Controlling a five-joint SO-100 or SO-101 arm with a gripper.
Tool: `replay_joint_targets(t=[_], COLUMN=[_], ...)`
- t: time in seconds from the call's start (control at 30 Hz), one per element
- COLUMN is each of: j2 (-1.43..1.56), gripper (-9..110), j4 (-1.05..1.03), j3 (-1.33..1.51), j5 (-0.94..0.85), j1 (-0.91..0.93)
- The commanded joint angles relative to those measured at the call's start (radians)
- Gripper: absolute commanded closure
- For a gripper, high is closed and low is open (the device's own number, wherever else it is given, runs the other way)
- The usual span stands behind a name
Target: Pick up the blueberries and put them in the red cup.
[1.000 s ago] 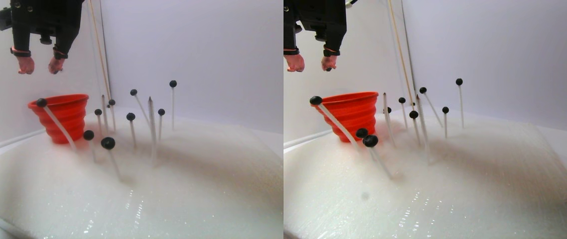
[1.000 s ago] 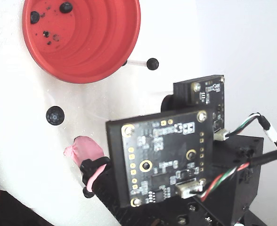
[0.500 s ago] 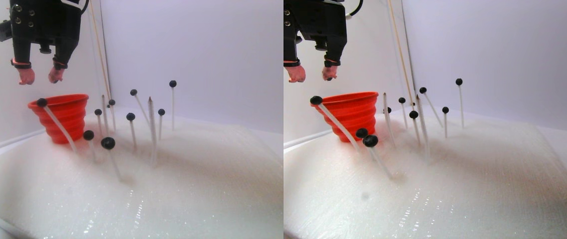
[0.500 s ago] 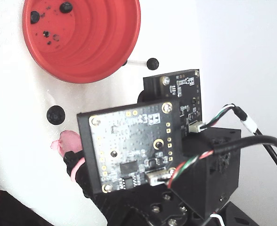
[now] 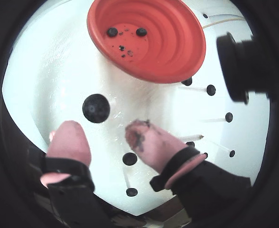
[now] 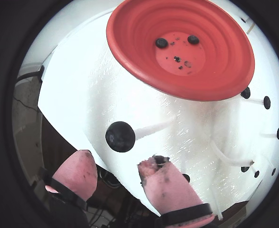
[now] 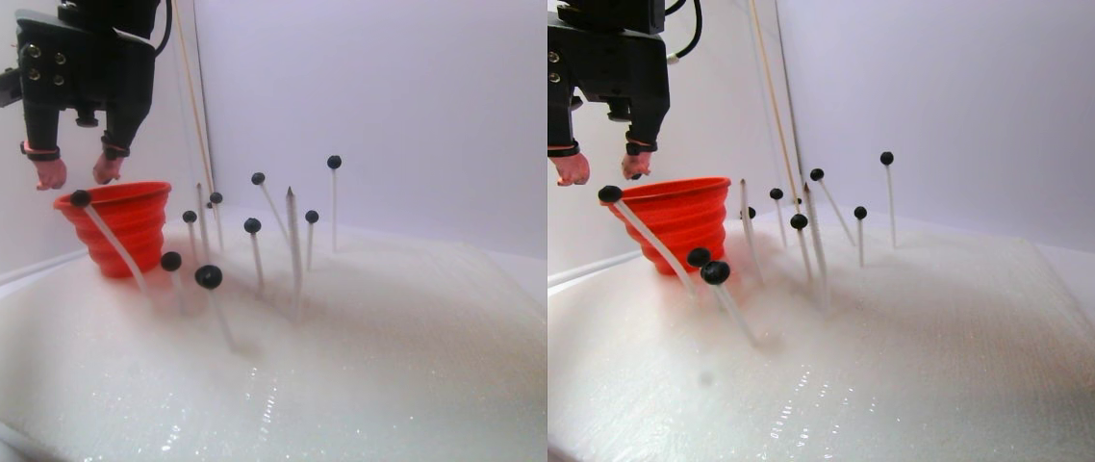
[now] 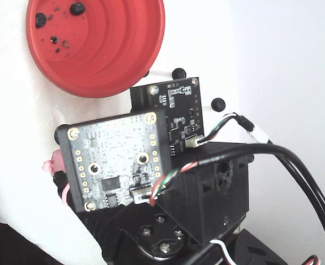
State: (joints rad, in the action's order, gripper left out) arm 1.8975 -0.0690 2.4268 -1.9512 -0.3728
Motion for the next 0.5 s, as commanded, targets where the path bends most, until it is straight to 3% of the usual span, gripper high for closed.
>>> replay_joint_targets(t=[0.0, 0.47], j2=[-0.003, -0.092], gripper=[84, 84], j4=[0.046, 0.127], j3=[-0.026, -0.057], j5=[-0.012, -0.029], j1=[-0.038, -0.038])
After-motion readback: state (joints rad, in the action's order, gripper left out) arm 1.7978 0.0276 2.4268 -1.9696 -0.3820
